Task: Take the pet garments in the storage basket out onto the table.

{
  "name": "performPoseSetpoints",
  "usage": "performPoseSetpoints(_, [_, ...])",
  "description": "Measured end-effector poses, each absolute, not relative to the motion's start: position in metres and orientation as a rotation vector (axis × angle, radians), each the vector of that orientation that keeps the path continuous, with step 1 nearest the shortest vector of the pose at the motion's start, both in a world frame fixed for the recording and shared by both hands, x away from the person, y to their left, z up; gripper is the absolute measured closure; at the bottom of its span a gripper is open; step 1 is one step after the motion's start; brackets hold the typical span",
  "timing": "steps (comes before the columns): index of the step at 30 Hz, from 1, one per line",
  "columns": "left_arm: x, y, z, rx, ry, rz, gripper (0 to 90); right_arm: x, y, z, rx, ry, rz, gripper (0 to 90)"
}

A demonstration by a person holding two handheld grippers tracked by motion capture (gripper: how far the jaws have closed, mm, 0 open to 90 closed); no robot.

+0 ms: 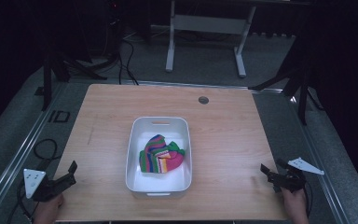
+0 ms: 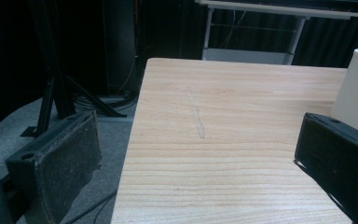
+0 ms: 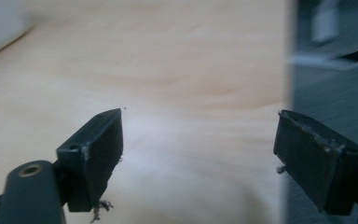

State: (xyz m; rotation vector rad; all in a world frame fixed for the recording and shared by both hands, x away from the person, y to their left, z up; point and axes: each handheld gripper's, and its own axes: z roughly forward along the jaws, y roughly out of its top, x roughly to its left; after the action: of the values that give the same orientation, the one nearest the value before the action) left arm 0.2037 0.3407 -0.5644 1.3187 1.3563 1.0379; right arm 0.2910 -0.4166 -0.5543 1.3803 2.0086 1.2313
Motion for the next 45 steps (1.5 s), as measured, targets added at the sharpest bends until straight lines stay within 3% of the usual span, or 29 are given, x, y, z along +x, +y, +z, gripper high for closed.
performPoseSetpoints(23, [0.204,0.341,-0.564,1.337,1.352,1.027,0.9,0.312,-0.360,-0.539,1.067,2.504,1.152,13.3])
performPoseSetpoints(45, [0.206,0.339,-0.565,1.364,1.348,1.025,0.9,0.341,-0.271,-0.481,0.710,2.650,1.217,13.2])
